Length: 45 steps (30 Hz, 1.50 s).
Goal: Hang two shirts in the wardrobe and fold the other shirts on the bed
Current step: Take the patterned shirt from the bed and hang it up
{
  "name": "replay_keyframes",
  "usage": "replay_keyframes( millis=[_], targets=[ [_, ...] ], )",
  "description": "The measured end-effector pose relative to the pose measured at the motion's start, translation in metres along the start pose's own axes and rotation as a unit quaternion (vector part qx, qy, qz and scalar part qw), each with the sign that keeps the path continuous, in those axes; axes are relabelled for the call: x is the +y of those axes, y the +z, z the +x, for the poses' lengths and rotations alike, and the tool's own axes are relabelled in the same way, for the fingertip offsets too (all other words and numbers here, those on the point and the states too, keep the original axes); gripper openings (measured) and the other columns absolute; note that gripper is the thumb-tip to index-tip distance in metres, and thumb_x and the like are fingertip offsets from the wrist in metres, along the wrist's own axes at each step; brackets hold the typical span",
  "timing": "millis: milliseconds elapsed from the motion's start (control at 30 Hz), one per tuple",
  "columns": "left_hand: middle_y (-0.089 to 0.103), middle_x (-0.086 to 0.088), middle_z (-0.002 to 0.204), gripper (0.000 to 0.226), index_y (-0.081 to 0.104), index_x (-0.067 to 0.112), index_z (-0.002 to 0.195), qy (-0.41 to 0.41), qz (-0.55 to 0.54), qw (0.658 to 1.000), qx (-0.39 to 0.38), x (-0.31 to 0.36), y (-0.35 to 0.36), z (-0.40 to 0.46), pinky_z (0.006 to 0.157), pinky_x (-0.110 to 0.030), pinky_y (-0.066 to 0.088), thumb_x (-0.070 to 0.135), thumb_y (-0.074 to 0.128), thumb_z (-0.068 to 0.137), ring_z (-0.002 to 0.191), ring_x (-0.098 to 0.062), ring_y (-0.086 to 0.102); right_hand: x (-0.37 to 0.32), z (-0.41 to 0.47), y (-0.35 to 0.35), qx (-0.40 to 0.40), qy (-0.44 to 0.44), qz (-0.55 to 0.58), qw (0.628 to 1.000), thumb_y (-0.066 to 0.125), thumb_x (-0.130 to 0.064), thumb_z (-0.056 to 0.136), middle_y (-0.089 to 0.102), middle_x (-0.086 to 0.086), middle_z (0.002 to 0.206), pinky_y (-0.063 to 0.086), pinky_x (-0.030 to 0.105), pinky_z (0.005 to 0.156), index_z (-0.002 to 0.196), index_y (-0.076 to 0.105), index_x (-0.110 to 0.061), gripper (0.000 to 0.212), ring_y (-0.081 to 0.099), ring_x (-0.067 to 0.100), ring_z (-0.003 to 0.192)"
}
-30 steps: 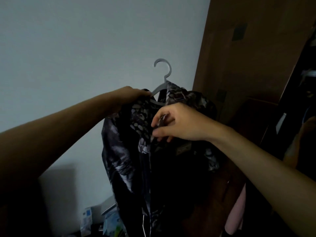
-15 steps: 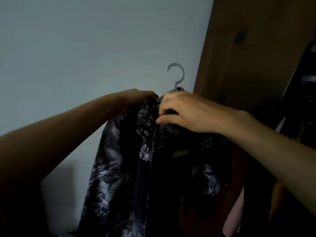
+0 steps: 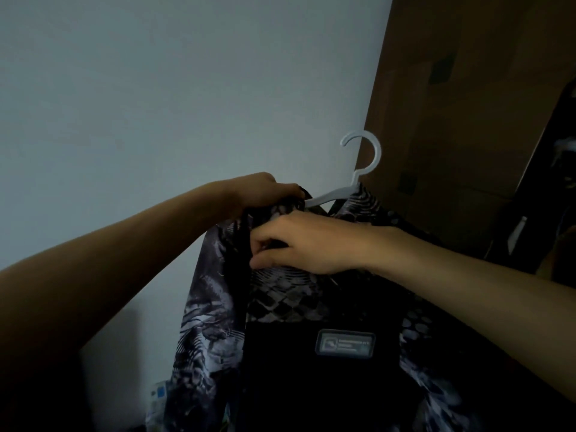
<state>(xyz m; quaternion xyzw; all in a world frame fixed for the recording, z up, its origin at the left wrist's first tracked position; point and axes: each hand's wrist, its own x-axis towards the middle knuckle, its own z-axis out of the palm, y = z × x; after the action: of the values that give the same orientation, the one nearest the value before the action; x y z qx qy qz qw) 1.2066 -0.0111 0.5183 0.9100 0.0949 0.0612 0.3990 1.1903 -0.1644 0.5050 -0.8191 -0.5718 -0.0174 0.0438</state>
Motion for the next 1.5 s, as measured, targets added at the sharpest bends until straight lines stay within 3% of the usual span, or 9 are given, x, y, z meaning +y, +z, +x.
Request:
replay_keyframes(
  millis=[133, 267, 400, 667, 800, 933, 1067, 1233, 1500],
  targets=[
    [0.072, -0.007, 0.092, 0.049, 0.071, 0.007, 0.09, 0.048, -0.01, 0.999, 0.0, -0.006, 0.0, 0.009, 0.066, -0.028, 0.051, 0.055, 0.065, 0.087, 0.079, -0.022, 0.068, 0.017, -0.025, -0.004, 0.025, 0.055, -0.068, 0.996, 0.06, -0.044, 0.096, 0.067, -0.004, 0.078, 0.048, 0.033, 0.061, 0.092, 0.07, -0.027, 0.02, 0.059, 0.01, 0.066],
    [0.075, -0.009, 0.098, 0.05, 0.076, 0.009, 0.096, 0.061, -0.018, 0.998, -0.009, 0.0, -0.004, 0.012, 0.087, -0.036, 0.058, 0.057, 0.066, 0.085, 0.089, -0.026, 0.072, 0.037, -0.038, 0.001, 0.068, 0.085, -0.162, 0.981, 0.063, -0.047, 0.093, 0.064, -0.004, 0.09, 0.052, 0.034, 0.06, 0.089, 0.075, -0.019, 0.03, 0.062, 0.019, 0.074],
    [0.075, -0.007, 0.095, 0.046, 0.076, 0.01, 0.097, 0.061, -0.024, 0.998, -0.002, 0.004, -0.001, 0.015, 0.074, -0.029, 0.056, 0.054, 0.067, 0.086, 0.083, -0.023, 0.072, 0.054, -0.044, 0.013, 0.137, 0.086, -0.199, 0.966, 0.066, -0.04, 0.093, 0.038, -0.001, 0.096, 0.045, 0.036, 0.059, 0.085, 0.073, -0.013, 0.03, 0.055, 0.024, 0.076],
    [0.076, -0.01, 0.093, 0.045, 0.076, 0.007, 0.097, 0.062, -0.05, 0.997, -0.02, 0.0, 0.006, 0.021, 0.076, -0.032, 0.058, 0.051, 0.068, 0.087, 0.075, -0.023, 0.071, 0.082, -0.042, 0.016, 0.241, 0.101, -0.037, 0.965, 0.078, -0.035, 0.083, 0.068, -0.002, 0.089, 0.054, 0.037, 0.073, 0.089, 0.082, -0.018, 0.018, 0.061, 0.013, 0.085],
    [0.076, -0.006, 0.085, 0.045, 0.077, 0.01, 0.095, 0.058, -0.039, 0.997, -0.013, -0.002, -0.001, 0.022, 0.07, -0.029, 0.056, 0.053, 0.069, 0.086, 0.073, -0.022, 0.073, 0.08, -0.035, 0.031, 0.187, 0.111, 0.028, 0.976, 0.078, -0.041, 0.082, 0.07, -0.013, 0.082, 0.054, 0.034, 0.064, 0.089, 0.082, -0.023, 0.019, 0.064, 0.011, 0.072],
    [0.077, -0.007, 0.086, 0.045, 0.078, 0.01, 0.093, 0.057, -0.041, 0.997, -0.025, -0.006, -0.001, 0.019, 0.076, -0.032, 0.058, 0.053, 0.069, 0.085, 0.074, -0.023, 0.074, 0.086, -0.028, 0.034, 0.183, 0.112, 0.06, 0.975, 0.08, -0.032, 0.082, 0.078, -0.003, 0.082, 0.057, 0.041, 0.062, 0.087, 0.082, -0.016, 0.017, 0.068, 0.019, 0.062],
    [0.077, -0.013, 0.096, 0.047, 0.076, 0.007, 0.1, 0.04, -0.064, 0.997, -0.021, -0.015, -0.008, 0.017, 0.085, -0.04, 0.06, 0.051, 0.07, 0.085, 0.084, -0.031, 0.075, 0.08, -0.033, 0.029, 0.188, 0.067, 0.035, 0.979, 0.079, -0.036, 0.082, 0.076, -0.005, 0.077, 0.044, 0.016, 0.054, 0.087, 0.081, -0.016, 0.021, 0.062, 0.012, 0.056],
    [0.079, -0.012, 0.093, 0.045, 0.077, 0.007, 0.102, 0.032, -0.082, 0.995, -0.053, -0.025, -0.009, 0.017, 0.089, -0.044, 0.06, 0.049, 0.071, 0.084, 0.086, -0.032, 0.076, 0.069, -0.035, 0.02, 0.108, 0.045, -0.006, 0.993, 0.07, -0.04, 0.09, 0.076, -0.01, 0.084, 0.053, 0.034, 0.07, 0.096, 0.079, -0.026, 0.018, 0.067, 0.007, 0.069],
    [0.078, -0.011, 0.099, 0.043, 0.077, 0.009, 0.103, 0.036, -0.063, 0.994, -0.081, -0.028, 0.001, 0.018, 0.09, -0.043, 0.059, 0.048, 0.07, 0.086, 0.091, -0.031, 0.075, 0.059, -0.044, 0.031, 0.056, -0.031, -0.263, 0.963, 0.05, -0.047, 0.1, 0.062, 0.002, 0.07, 0.042, 0.035, 0.053, 0.105, 0.064, -0.015, 0.035, 0.051, 0.016, 0.055]
  ],
)
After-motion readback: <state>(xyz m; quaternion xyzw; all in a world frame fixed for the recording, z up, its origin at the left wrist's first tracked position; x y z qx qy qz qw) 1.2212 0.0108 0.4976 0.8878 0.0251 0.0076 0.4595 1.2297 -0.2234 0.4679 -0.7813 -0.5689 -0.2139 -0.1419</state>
